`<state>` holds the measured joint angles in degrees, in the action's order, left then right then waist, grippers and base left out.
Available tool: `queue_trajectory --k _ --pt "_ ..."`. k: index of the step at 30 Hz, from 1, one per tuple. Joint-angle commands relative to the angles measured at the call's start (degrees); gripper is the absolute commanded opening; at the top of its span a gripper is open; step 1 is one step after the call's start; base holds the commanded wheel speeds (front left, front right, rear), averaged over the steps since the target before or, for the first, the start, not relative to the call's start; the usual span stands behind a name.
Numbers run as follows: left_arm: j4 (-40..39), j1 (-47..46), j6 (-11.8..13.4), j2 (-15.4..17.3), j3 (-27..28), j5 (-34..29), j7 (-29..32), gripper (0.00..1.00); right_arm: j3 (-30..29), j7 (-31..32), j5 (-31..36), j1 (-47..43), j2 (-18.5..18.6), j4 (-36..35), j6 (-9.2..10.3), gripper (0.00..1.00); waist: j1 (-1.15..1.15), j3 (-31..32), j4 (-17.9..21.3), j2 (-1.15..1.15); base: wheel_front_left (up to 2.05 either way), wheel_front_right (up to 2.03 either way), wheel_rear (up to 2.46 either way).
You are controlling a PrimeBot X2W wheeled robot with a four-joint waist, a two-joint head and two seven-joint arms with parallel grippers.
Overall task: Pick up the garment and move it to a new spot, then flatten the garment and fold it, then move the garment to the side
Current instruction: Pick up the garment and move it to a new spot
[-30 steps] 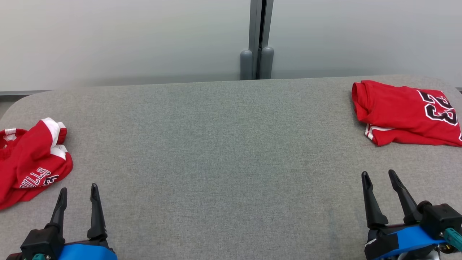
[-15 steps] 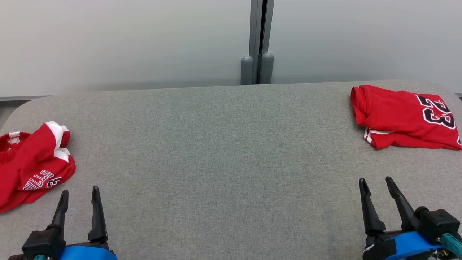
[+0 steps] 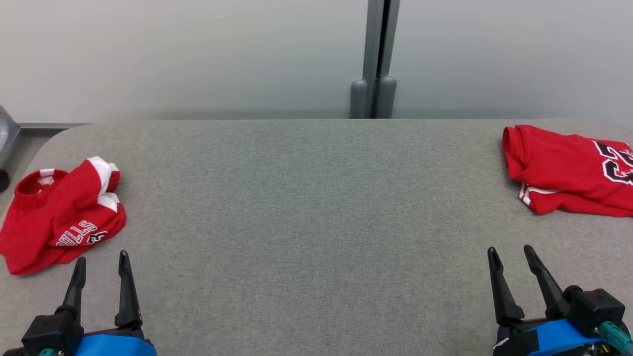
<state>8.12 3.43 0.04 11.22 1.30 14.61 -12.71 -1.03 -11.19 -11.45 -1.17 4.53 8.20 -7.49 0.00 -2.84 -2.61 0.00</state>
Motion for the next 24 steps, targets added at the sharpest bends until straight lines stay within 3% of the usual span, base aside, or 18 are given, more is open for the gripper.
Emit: queue_trajectory --k 1,19,24 --pt "-0.4 0.2 0.3 0.4 0.2 0.1 -0.1 1.0 0.0 -0.2 0.4 0.2 0.0 -0.2 -0.01 1.0 0.0 -0.4 -1.1 0.0 0.0 0.0 0.0" --pt "-2.9 1.5 1.9 0.9 0.9 1.1 0.2 1.0 -0.8 0.5 0.9 0.1 -0.2 -1.1 -0.01 1.0 0.0 -0.8 -15.4 0.0 0.0 0.0 0.0" --pt "-3.2 1.5 2.3 1.0 1.3 1.6 0.0 1.0 -1.3 0.8 1.2 -0.1 -0.2 -1.5 -0.01 1.0 0.0 -1.2 -17.8 0.0 0.0 0.0 0.0"
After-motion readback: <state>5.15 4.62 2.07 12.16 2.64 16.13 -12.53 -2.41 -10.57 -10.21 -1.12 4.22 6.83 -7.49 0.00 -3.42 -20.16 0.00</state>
